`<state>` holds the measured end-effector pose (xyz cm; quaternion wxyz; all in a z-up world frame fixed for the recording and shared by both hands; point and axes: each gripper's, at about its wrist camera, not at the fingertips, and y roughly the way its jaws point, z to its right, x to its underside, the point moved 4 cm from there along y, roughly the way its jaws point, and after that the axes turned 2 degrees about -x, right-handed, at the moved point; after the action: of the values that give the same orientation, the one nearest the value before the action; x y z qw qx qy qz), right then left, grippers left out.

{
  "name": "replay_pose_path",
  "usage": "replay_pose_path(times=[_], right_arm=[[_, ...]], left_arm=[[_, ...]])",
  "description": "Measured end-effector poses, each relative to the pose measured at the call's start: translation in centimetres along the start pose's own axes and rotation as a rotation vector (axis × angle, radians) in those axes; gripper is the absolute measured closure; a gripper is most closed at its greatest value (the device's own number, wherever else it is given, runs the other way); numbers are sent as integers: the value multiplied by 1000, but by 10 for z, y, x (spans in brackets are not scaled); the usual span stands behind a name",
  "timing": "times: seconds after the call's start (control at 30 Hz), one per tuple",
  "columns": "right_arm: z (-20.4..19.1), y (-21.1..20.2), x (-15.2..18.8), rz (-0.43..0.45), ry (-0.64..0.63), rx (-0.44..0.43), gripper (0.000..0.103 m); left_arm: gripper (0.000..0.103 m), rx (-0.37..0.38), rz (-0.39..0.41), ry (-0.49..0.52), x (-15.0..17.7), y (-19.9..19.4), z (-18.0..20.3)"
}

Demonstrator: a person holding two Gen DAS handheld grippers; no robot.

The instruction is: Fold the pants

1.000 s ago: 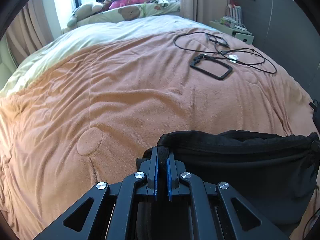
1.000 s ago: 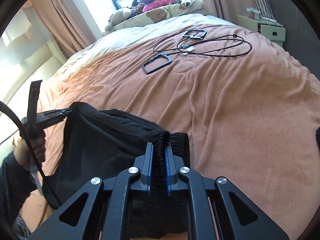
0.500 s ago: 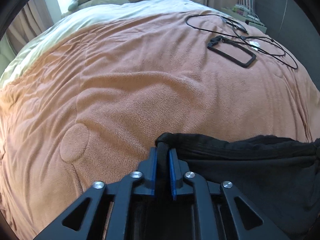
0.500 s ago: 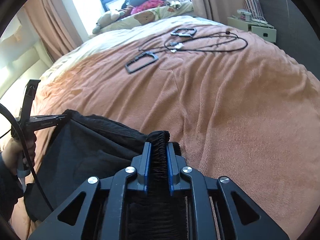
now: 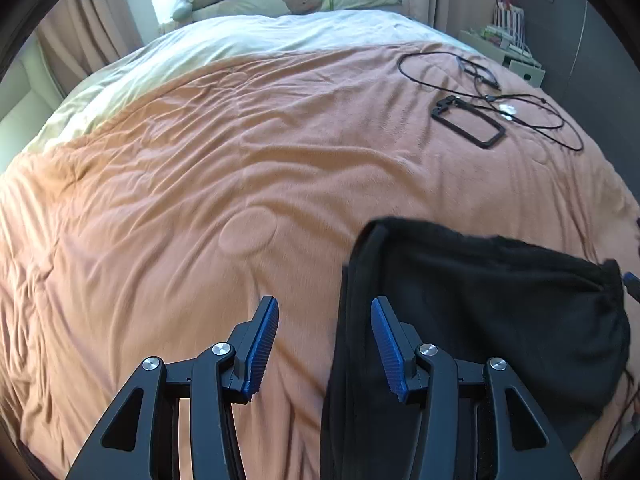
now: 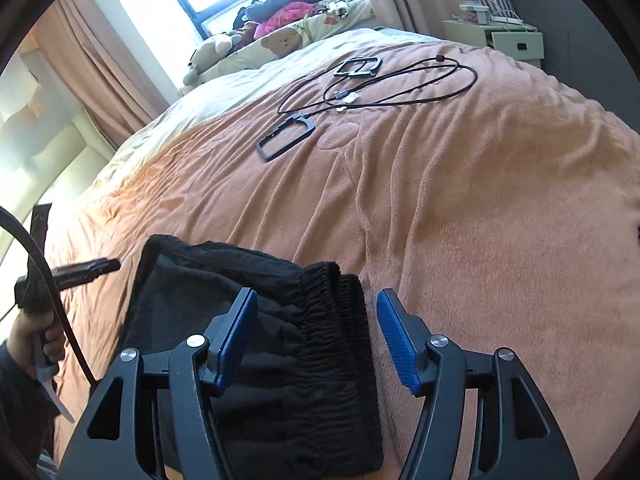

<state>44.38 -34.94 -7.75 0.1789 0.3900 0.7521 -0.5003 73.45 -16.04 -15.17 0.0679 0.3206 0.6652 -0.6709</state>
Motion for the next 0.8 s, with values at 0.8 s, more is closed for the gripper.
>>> replay_pose_path(times=[0.8], right_arm=[[1,-38,55,-79,0,13,33]], left_arm=[[26,66,-36,-189,138,-46,8]])
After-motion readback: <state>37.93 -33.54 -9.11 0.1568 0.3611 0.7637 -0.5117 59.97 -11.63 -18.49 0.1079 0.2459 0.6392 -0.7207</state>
